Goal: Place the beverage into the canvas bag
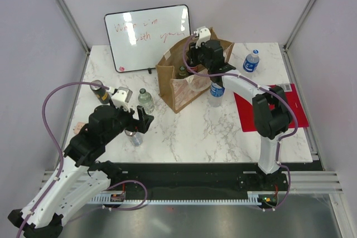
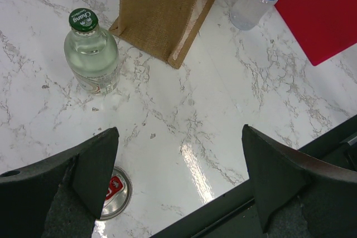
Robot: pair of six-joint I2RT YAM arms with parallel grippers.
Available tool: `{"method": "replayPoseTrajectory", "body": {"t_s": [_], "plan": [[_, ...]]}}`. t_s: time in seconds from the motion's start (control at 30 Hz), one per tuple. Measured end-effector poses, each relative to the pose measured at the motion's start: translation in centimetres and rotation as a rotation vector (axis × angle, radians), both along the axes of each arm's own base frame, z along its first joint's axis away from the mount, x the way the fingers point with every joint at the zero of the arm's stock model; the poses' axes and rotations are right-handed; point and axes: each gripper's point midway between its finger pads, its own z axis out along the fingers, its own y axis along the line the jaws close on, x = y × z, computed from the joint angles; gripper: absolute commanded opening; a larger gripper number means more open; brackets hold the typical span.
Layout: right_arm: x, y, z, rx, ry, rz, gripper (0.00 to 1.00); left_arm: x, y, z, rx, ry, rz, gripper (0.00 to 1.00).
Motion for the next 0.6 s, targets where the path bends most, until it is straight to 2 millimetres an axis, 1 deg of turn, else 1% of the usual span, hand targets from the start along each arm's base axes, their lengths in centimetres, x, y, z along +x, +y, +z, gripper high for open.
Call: {"method": "replayPoseTrajectory", "body": {"t_s": [0.07, 0.1, 0.2, 0.23, 0.33, 0.37, 0.47, 0.5, 0.53, 0.6], "plan": [[0.0, 0.1, 0.0, -0.004, -0.003, 0.003, 0.05, 0.0, 0.0, 0.0, 0.001, 0.001, 0.000, 0.98], [0.0, 0.1, -0.1, -0.007, -0.004, 0.004, 0.16, 0.0, 0.0, -0.1, 0.001, 0.002, 0.000, 0.98], [-0.1, 0.3, -0.1, -0.016, -0.008, 0.009, 0.26, 0.0, 0.0, -0.1, 0.002, 0.004, -0.001, 0.98], [-0.2, 0.4, -0.1, -0.020, -0.010, 0.012, 0.35, 0.0, 0.0, -0.1, 0.002, 0.004, -0.001, 0.98], [-0.3, 0.6, -0.2, -0.032, -0.014, 0.014, 0.44, 0.0, -0.1, -0.1, 0.003, 0.005, -0.001, 0.98], [-0.3, 0.6, -0.2, -0.036, -0.014, 0.015, 0.45, 0.1, -0.1, -0.1, 0.003, 0.005, -0.001, 0.98], [-0.4, 0.8, -0.2, -0.039, -0.007, 0.017, 0.55, 0.0, -0.1, -0.2, 0.004, 0.006, -0.002, 0.98], [-0.5, 0.9, 0.0, -0.035, -0.008, 0.018, 0.59, 0.0, -0.1, -0.2, 0.003, 0.007, -0.003, 0.98], [-0.4, 1.1, 0.4, -0.028, -0.013, 0.019, 0.60, 0.0, -0.1, -0.2, 0.003, 0.007, -0.004, 0.98], [-0.4, 1.4, 1.4, -0.016, -0.030, 0.023, 0.66, 0.0, -0.1, -0.2, 0.003, 0.008, -0.004, 0.98]]}}
